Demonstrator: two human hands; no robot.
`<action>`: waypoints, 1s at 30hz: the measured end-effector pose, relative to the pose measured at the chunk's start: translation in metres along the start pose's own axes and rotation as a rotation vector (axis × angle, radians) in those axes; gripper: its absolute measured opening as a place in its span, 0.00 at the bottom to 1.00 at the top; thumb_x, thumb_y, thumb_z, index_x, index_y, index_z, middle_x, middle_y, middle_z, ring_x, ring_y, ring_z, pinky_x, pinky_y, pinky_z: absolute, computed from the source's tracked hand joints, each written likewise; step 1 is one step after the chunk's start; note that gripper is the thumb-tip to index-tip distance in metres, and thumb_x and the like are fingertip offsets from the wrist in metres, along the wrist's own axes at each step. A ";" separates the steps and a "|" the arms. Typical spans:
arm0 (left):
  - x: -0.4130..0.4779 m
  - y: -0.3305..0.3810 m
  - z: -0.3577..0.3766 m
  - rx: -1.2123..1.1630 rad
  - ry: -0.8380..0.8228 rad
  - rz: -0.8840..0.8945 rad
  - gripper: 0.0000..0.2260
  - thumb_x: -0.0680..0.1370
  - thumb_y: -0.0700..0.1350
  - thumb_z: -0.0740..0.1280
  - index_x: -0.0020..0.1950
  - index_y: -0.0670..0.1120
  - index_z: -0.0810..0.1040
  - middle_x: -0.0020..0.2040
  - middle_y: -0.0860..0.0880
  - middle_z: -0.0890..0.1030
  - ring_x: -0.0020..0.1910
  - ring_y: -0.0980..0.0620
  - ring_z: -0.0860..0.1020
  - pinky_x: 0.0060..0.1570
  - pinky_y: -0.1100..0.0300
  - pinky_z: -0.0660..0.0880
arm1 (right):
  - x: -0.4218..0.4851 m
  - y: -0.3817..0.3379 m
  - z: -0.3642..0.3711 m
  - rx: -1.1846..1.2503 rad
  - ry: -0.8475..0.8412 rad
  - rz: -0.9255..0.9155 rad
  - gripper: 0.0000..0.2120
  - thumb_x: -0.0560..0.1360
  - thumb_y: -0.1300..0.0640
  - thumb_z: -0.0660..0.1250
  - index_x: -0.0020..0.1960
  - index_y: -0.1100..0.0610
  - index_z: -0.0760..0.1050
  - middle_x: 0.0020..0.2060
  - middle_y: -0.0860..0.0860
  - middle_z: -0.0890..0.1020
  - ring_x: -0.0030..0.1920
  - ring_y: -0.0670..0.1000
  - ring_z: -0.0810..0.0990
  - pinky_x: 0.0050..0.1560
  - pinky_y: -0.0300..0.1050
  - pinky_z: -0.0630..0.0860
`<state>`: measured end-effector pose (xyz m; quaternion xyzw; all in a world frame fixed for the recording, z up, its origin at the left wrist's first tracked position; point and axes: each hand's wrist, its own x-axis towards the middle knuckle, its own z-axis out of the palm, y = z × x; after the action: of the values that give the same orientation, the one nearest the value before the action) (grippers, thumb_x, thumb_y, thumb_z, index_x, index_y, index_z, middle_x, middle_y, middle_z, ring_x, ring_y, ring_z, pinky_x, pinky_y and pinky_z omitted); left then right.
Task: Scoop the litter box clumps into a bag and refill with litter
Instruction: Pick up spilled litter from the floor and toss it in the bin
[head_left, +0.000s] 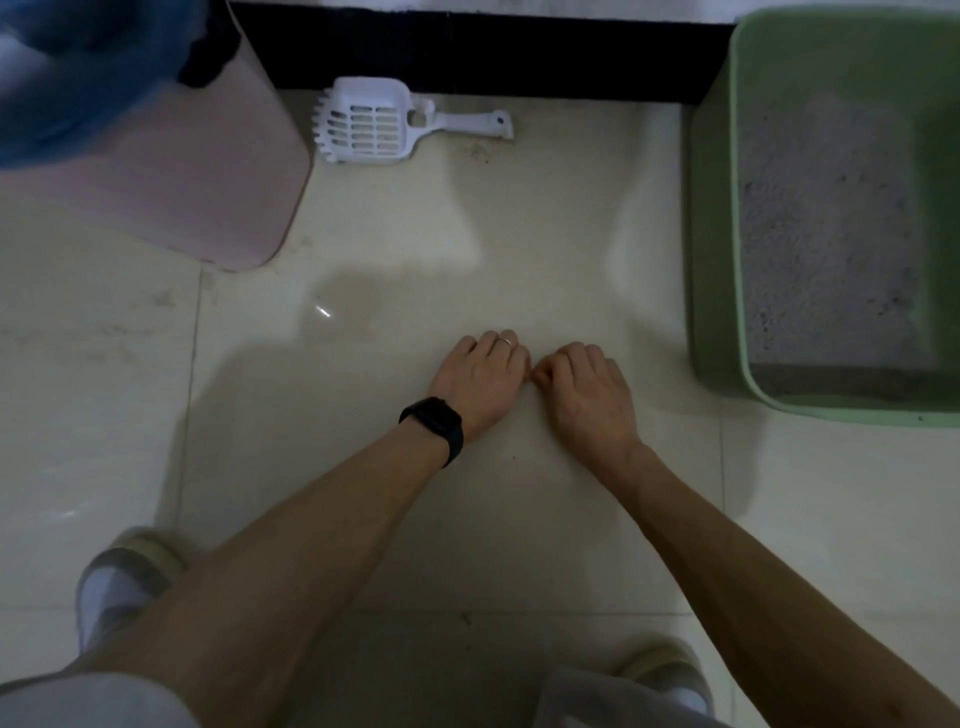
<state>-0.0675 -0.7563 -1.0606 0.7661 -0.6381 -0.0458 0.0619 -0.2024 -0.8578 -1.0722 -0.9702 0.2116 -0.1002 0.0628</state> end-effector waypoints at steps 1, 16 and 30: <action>0.001 -0.001 -0.005 -0.010 -0.035 -0.012 0.15 0.77 0.41 0.52 0.44 0.42 0.79 0.43 0.42 0.79 0.39 0.44 0.77 0.36 0.56 0.69 | 0.003 0.000 -0.002 0.008 -0.031 0.012 0.09 0.80 0.57 0.64 0.43 0.59 0.76 0.39 0.56 0.76 0.39 0.58 0.74 0.38 0.52 0.68; 0.044 -0.100 -0.247 -0.222 0.138 -0.180 0.09 0.83 0.52 0.56 0.54 0.48 0.71 0.55 0.50 0.70 0.40 0.46 0.76 0.40 0.45 0.75 | 0.163 -0.050 -0.171 0.600 0.046 0.194 0.07 0.82 0.54 0.59 0.46 0.52 0.70 0.41 0.45 0.71 0.39 0.42 0.66 0.40 0.34 0.62; -0.053 -0.305 -0.358 -0.060 0.063 -0.596 0.13 0.84 0.54 0.51 0.44 0.49 0.65 0.43 0.47 0.74 0.40 0.45 0.75 0.45 0.46 0.73 | 0.350 -0.246 -0.257 0.221 -0.320 -0.187 0.14 0.84 0.57 0.51 0.58 0.64 0.71 0.59 0.60 0.73 0.57 0.59 0.73 0.54 0.47 0.69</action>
<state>0.2727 -0.6372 -0.7536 0.9185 -0.3813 -0.0570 0.0879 0.1501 -0.8039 -0.7232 -0.9764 0.0956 0.0272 0.1918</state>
